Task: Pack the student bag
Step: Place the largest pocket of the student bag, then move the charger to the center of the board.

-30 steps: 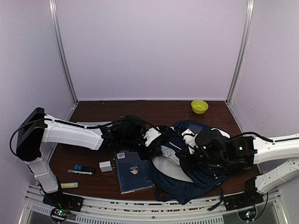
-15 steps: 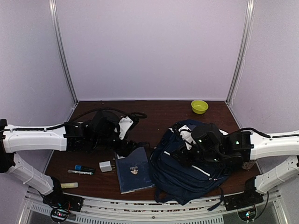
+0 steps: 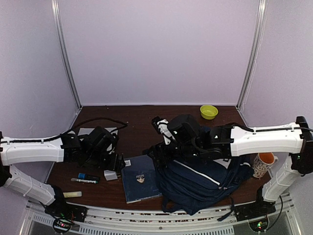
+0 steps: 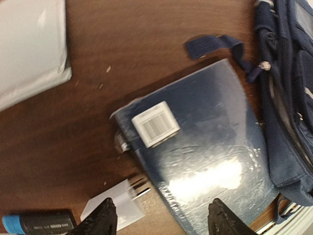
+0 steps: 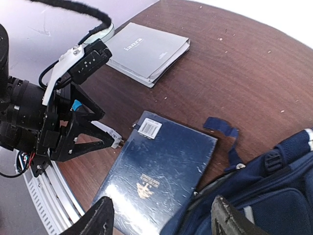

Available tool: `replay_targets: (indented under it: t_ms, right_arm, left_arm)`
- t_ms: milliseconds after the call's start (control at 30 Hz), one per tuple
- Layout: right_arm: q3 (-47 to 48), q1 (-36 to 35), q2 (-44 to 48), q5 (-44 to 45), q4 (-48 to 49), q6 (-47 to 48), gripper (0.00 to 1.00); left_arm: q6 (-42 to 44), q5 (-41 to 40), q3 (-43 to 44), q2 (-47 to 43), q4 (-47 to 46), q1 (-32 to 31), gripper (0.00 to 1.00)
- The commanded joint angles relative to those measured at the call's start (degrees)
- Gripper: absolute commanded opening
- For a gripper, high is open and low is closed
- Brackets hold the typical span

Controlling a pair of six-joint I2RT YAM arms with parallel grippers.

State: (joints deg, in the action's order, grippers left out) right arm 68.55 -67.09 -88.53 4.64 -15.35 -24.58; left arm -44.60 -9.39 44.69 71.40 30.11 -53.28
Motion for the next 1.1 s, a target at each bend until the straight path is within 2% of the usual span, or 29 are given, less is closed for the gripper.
replay_targets:
  t_ms: [0,300,600,800,1067]
  right_arm:
    - [4.39,0.03,-5.36,-2.57,1.53,-3.27,0.68]
    - [8.43,0.95,-15.74,-7.63,3.50,-5.12,0.65]
    - [2.70,2.14,-15.00,-8.56,6.56,-7.27,0.63]
    - [0.05,2.70,-13.52,-8.28,7.18,-7.94,0.62]
    - [-0.64,2.75,-13.58,-9.05,7.83,-8.42,0.62]
  left_arm:
    - [-9.40,7.69,-3.65,-2.40,-0.71,3.56,0.65]
    - [-9.03,14.62,-2.59,0.17,-4.38,4.58,0.64]
    - [-6.54,21.79,-2.63,7.18,-13.71,3.36,0.62]
    - [-7.12,17.70,-3.71,11.81,-11.85,3.86,0.62]
    - [-5.92,10.81,-8.39,7.99,-6.41,9.41,0.62]
